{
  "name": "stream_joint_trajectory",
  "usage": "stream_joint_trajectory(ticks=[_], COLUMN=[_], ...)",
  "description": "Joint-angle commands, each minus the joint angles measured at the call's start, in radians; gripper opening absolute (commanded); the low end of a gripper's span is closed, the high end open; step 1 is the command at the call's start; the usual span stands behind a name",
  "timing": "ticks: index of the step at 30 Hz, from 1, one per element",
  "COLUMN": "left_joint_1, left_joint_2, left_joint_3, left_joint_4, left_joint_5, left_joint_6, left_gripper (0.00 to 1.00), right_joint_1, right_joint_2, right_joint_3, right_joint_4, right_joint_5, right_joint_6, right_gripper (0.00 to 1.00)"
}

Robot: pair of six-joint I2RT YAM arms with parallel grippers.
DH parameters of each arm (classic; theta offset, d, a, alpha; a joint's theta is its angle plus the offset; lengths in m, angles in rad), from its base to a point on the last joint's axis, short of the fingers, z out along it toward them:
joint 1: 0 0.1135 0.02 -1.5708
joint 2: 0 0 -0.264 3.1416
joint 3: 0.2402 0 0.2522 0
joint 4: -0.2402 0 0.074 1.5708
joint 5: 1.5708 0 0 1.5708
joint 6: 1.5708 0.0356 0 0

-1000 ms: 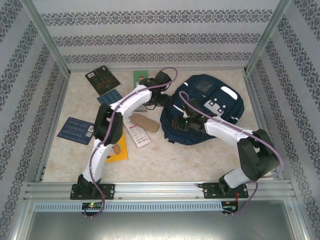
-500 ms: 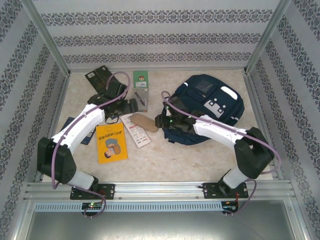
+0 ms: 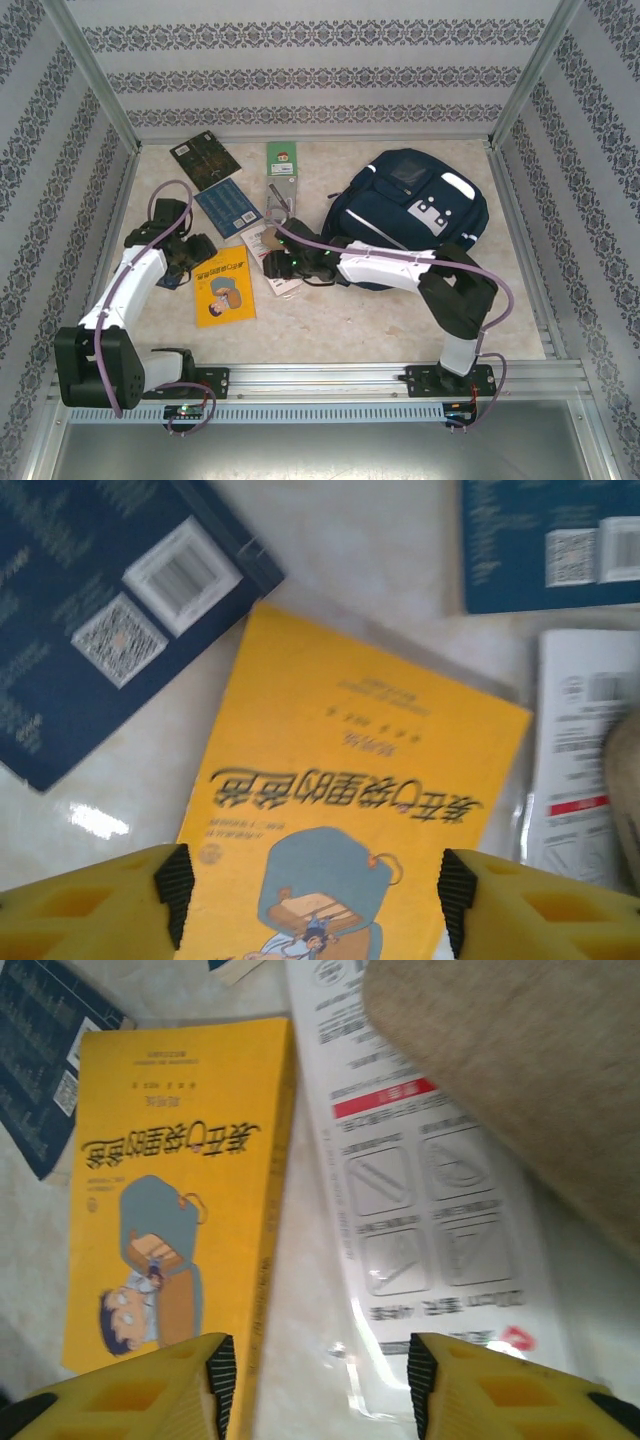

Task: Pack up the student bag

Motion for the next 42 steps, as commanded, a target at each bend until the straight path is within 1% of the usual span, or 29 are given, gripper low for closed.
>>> stream_joint_trajectory(ticks=[1,3,7,10,12,17,20,23,24,26,27,29,32,36,40,42], left_joint_1=[0.015,0.032,0.081,0.103,0.114,0.116,0.116,0.116,0.116,0.116,0.116,0.116,0.116,0.116,0.116,0.116], left_joint_2=[0.0,0.004,0.019,0.034,0.041,0.066,0.065,0.068,0.066,0.061,0.061,0.065,0.072,0.075,0.069,0.065], left_joint_3=[-0.05,-0.071,-0.1,-0.114,-0.134,-0.185,-0.231,-0.256,-0.261,-0.271,-0.277,-0.287,-0.305,-0.325,-0.324,-0.325], left_joint_4=[-0.028,-0.029,-0.033,-0.039,-0.016,0.015,0.039,0.039,0.036,0.038,0.044,0.054,0.082,0.102,0.102,0.104], left_joint_5=[0.027,0.019,0.005,-0.036,-0.013,0.029,0.054,0.051,0.043,0.037,0.043,0.056,0.1,0.137,0.155,0.161], left_joint_6=[-0.041,-0.046,-0.061,-0.081,-0.079,-0.104,-0.127,-0.144,-0.15,-0.157,-0.163,-0.169,-0.17,-0.171,-0.169,-0.168], left_gripper=[0.58,0.53,0.47,0.43,0.43,0.42,0.41,0.36,0.33,0.31,0.27,0.24,0.17,0.16,0.16,0.16], right_joint_1=[0.028,0.042,0.069,0.078,0.085,0.098,0.107,0.11,0.111,0.115,0.12,0.127,0.136,0.138,0.131,0.128], right_joint_2=[0.062,0.085,0.133,0.19,0.218,0.273,0.292,0.31,0.318,0.337,0.348,0.369,0.4,0.401,0.368,0.347], right_joint_3=[0.035,0.041,0.087,0.137,0.163,0.215,0.237,0.233,0.228,0.235,0.242,0.261,0.27,0.221,0.142,0.12], right_joint_4=[0.043,0.07,0.078,0.073,0.072,0.062,0.024,0.012,0.024,0.031,0.036,0.051,0.136,0.337,0.571,0.644], right_joint_5=[0.055,0.066,0.08,0.062,0.06,0.06,0.088,0.102,0.097,0.084,0.073,0.044,-0.036,-0.139,-0.211,-0.234], right_joint_6=[0.092,0.122,0.141,0.152,0.153,0.16,0.166,0.184,0.187,0.192,0.191,0.191,0.202,0.245,0.296,0.307], right_gripper=[0.52,0.52,0.51,0.5,0.5,0.49,0.49,0.49,0.49,0.49,0.48,0.48,0.48,0.47,0.45,0.43])
